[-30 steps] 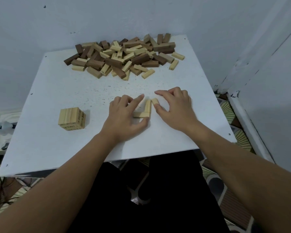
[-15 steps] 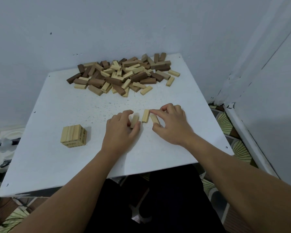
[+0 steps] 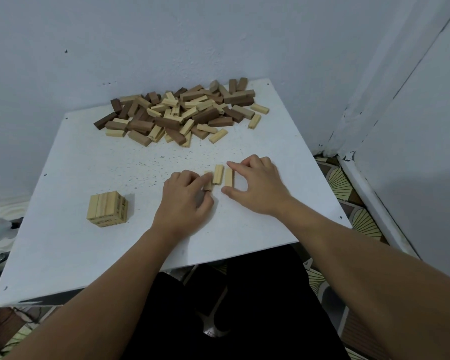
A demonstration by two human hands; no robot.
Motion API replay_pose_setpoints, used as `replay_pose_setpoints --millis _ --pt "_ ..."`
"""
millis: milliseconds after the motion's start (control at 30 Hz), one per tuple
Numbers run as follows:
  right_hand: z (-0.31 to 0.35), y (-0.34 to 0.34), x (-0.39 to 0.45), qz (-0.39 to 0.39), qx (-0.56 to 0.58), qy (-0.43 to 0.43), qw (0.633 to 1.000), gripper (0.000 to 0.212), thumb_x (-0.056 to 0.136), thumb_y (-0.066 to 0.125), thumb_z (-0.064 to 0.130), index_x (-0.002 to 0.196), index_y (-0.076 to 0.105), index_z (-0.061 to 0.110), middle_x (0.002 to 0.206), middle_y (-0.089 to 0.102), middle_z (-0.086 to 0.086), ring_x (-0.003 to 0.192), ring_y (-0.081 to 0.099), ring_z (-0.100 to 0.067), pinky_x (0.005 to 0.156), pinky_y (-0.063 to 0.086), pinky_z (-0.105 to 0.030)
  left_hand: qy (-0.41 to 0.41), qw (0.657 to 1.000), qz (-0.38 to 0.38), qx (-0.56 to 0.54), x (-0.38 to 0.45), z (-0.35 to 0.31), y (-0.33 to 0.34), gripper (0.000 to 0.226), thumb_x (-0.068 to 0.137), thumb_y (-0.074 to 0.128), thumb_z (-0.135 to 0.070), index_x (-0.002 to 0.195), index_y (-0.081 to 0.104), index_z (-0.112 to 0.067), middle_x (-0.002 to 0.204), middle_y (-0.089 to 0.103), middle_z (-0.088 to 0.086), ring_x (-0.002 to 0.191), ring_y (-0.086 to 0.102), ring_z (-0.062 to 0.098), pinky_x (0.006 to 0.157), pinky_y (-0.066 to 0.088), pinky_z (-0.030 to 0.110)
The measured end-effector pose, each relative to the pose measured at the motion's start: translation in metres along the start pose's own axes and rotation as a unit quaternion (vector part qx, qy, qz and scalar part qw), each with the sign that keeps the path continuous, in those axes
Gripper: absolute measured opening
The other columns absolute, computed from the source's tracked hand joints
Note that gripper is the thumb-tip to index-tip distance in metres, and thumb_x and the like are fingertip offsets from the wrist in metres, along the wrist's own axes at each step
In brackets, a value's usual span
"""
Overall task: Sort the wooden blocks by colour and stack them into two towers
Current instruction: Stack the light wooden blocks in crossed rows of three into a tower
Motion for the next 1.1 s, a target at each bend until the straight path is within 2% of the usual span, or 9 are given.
replay_pose_setpoints --millis 133,300,400,533,633,733,900,967,1100 --pt "0.0007 -0.0009 0.0016 0.006 -0.005 0.001 1.000 0.074 0.090 0.056 0.072 0.155 0.039 0.041 0.129 0.043 0.007 0.125 0.035 -0.018 0.110 0.025 -0.034 0.011 1.000 -0.005 0.023 -0.0004 0.0031 0.0022 0.042 0.094 0.057 -0.031 0.134 0.069 -0.020 0.108 0.059 -0.004 0.100 0.048 0.020 0.089 0.040 0.040" --pt "-0.0008 -0.0015 0.0042 0.008 0.010 0.004 1.000 0.070 0.088 0.058 0.073 0.150 0.045 0.045 0.128 0.045 0.008 0.126 0.036 -0.018 0.110 0.026 -0.034 0.037 0.999 0.009 0.037 -0.0006 0.0064 0.0025 0.039 0.098 0.057 -0.029 0.134 0.067 -0.020 0.119 0.067 -0.008 0.112 0.054 0.024 0.094 0.041 0.042" --pt "0.0006 -0.0010 0.0075 0.004 0.019 0.021 1.000 0.077 0.085 0.059 0.076 0.153 0.040 0.043 0.130 0.048 0.007 0.127 0.038 -0.020 0.108 0.030 -0.036 0.041 0.998 0.005 0.044 -0.0010 0.0040 0.0016 0.036 0.099 0.060 -0.026 0.133 0.068 -0.019 0.123 0.069 -0.008 0.114 0.053 0.024 0.095 0.040 0.043" --pt "0.0035 -0.0029 0.0099 0.024 0.021 0.039 0.999 0.081 0.084 0.059 0.077 0.155 0.034 0.047 0.132 0.045 0.006 0.129 0.035 -0.022 0.111 0.027 -0.037 0.036 0.999 -0.001 0.041 -0.0002 0.0035 0.0023 0.032 0.099 0.064 -0.023 0.130 0.070 -0.020 0.123 0.069 -0.009 0.115 0.051 0.023 0.096 0.040 0.042" --pt "0.0047 -0.0043 0.0085 0.026 0.023 0.031 0.999 0.067 0.084 0.061 0.076 0.145 0.046 0.053 0.125 0.041 0.009 0.129 0.035 -0.021 0.112 0.025 -0.037 0.031 0.999 -0.008 0.040 -0.0002 0.0038 0.0036 0.031 0.099 0.065 -0.024 0.129 0.071 -0.021 0.120 0.068 -0.010 0.114 0.050 0.023 0.095 0.040 0.043" --pt "0.0048 -0.0033 0.0053 0.008 0.030 0.022 0.999 0.063 0.079 0.066 0.076 0.136 0.053 0.051 0.122 0.042 0.011 0.127 0.036 -0.020 0.108 0.026 -0.035 0.031 0.999 -0.019 0.038 0.0000 0.0042 0.0040 0.029 0.099 0.067 -0.026 0.128 0.072 -0.023 0.118 0.069 -0.010 0.113 0.051 0.023 0.094 0.040 0.042" --pt "0.0033 -0.0039 0.0028 0.005 0.037 0.013 0.999 0.075 0.076 0.067 0.078 0.144 0.047 0.051 0.120 0.039 0.013 0.127 0.035 -0.018 0.109 0.026 -0.035 0.047 0.998 -0.023 0.041 0.0001 0.0064 0.0045 0.033 0.100 0.067 -0.026 0.133 0.070 -0.023 0.118 0.070 -0.009 0.111 0.053 0.025 0.092 0.041 0.042" --pt "0.0022 -0.0045 0.0028 0.012 0.039 0.015 0.999 0.080 0.078 0.067 0.075 0.148 0.043 0.046 0.127 0.042 0.011 0.128 0.034 -0.017 0.108 0.026 -0.034 0.020 0.999 -0.019 0.040 0.0000 0.0035 0.0022 0.040 0.099 0.065 -0.026 0.139 0.064 -0.021 0.121 0.068 -0.007 0.115 0.052 0.023 0.096 0.040 0.043" --pt "-0.0004 -0.0045 0.0022 0.019 0.048 0.008 0.999 0.065 0.082 0.058 0.058 0.145 0.049 0.041 0.123 0.040 0.014 0.127 0.036 -0.018 0.107 0.025 -0.030 -0.024 0.999 -0.020 0.012 -0.0006 -0.0028 -0.0033 0.043 0.096 0.060 -0.036 0.135 0.064 -0.019 0.117 0.064 -0.006 0.114 0.048 0.019 0.098 0.037 0.038"
Point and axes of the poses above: each hand's wrist, its own x-axis towards the middle knuckle, its own y-axis out of the palm, z = x × y, the point moved 1 cm from there along x, towards the middle knuckle
